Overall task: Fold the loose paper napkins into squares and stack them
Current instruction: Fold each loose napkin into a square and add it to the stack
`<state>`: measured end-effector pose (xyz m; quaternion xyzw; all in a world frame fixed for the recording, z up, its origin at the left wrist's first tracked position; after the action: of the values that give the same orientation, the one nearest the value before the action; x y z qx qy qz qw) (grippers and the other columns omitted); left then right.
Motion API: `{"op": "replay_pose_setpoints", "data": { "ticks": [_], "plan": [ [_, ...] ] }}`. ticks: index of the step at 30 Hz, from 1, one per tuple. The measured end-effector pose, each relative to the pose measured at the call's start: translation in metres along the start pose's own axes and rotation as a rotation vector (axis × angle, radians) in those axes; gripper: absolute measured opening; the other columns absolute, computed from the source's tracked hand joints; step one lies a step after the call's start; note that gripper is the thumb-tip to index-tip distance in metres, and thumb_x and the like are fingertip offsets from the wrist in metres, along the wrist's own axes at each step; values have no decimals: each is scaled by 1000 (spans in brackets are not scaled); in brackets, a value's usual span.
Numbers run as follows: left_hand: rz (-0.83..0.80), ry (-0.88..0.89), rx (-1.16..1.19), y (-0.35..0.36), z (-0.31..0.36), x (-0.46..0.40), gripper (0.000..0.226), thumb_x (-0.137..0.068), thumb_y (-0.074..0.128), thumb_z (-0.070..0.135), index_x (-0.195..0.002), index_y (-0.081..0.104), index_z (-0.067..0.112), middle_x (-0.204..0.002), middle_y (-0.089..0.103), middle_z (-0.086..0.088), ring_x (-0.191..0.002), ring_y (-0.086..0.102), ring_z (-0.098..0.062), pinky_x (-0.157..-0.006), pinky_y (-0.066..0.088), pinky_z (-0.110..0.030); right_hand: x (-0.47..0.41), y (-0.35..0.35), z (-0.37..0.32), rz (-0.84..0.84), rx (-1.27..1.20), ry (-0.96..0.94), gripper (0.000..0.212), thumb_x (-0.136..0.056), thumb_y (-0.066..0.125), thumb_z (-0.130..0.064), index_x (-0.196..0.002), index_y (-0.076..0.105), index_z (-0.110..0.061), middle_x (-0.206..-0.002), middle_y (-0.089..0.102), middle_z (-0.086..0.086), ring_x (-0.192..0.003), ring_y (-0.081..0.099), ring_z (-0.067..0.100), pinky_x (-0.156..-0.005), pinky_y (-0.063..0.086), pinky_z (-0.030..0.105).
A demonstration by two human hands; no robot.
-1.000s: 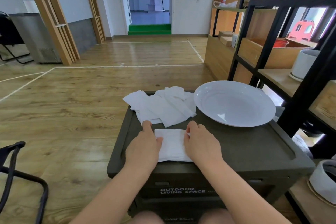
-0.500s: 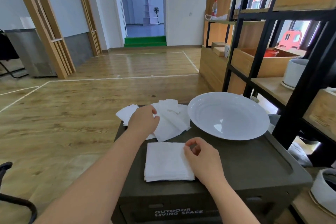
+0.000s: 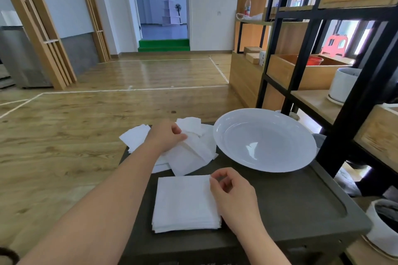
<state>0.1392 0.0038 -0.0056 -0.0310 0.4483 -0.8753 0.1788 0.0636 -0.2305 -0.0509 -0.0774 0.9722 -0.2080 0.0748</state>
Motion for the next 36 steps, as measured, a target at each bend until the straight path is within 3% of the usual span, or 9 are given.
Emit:
{"op": "replay_pose_setpoints", "data": {
  "ticks": [5, 10, 18, 20, 25, 28, 32, 34, 36],
  "plan": [
    [104, 241, 182, -40, 35, 47, 15, -83, 70, 37, -70, 62, 35, -72, 63, 21, -72, 56, 7, -59, 37, -16, 1, -4, 0, 41, -97, 15, 12, -83, 66, -33, -90, 57, -39, -73, 60, -13, -72, 55, -8, -56, 39, 10],
    [143, 417, 434, -62, 59, 112, 5, -84, 66, 39, -82, 65, 34, -78, 68, 14, -71, 60, 1, -64, 43, -7, 4, 0, -9, -31, -220, 19, 50, -80, 71, -42, -116, 36, -48, -110, 45, -31, -99, 51, -4, -68, 40, 11],
    [159, 205, 599, -47, 38, 148, 37, -88, 65, 26, -113, 46, 45, -51, 51, 7, -47, 42, -4, -50, 37, -12, 17, -3, -27, -171, -497, -83, 14, -86, 62, -37, -95, 72, -32, -97, 72, -13, -93, 66, 1, -69, 52, 13],
    [162, 221, 566, -47, 40, 154, 27, -89, 64, 25, -106, 53, 43, -49, 49, 9, -46, 40, -2, -49, 35, -10, 17, -6, -26, -128, -462, -86, 13, -89, 62, -32, -85, 74, -30, -88, 73, -9, -84, 66, 2, -67, 52, 15],
    [159, 216, 436, -47, 41, 159, 10, -80, 75, 26, -76, 71, 34, -66, 63, 11, -56, 46, 2, -55, 39, -7, 17, -15, -25, -5, -469, -142, 17, -89, 64, -22, -82, 74, -34, -85, 72, -9, -84, 65, 3, -66, 50, 13],
    [137, 221, 396, -46, 39, 160, 13, -75, 79, 27, -78, 71, 37, -66, 63, 19, -59, 49, 4, -57, 41, -7, 16, -21, -25, 77, -440, -171, 11, -85, 69, -24, -89, 71, -33, -111, 62, -15, -98, 58, -6, -72, 50, 12],
    [161, 245, 343, -50, 35, 160, 15, -74, 80, 26, -73, 71, 37, -70, 58, 28, -59, 47, 4, -56, 38, -5, 14, -27, -21, 164, -396, -225, 17, -81, 73, -24, -83, 68, -8, -118, 50, -39, -106, 44, -23, -84, 43, 9],
    [163, 261, 325, -51, 34, 159, 13, -75, 78, 31, -72, 70, 40, -85, 54, 28, -74, 49, 9, -63, 37, -5, 13, -25, -22, 140, -399, -231, 12, -81, 72, -27, -72, 69, -20, -122, 55, -34, -119, 44, -11, -96, 40, 21],
    [94, 259, 367, -48, 34, 157, 9, -77, 75, 36, -76, 69, 42, -104, 49, 29, -95, 50, 10, -76, 37, -10, 15, -22, -26, 80, -454, -229, 9, -81, 72, -28, -74, 73, -33, -111, 66, -26, -112, 56, -4, -93, 47, 25]
  ]
}}
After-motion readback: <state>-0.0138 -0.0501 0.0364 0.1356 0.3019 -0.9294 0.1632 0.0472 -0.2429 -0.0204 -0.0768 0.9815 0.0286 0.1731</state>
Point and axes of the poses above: each hand's wrist, its own x-axis away from the middle knuckle, its own y-axis out of the palm, z = x × y, the point moved 8 cm from there along -x, towards the middle knuckle
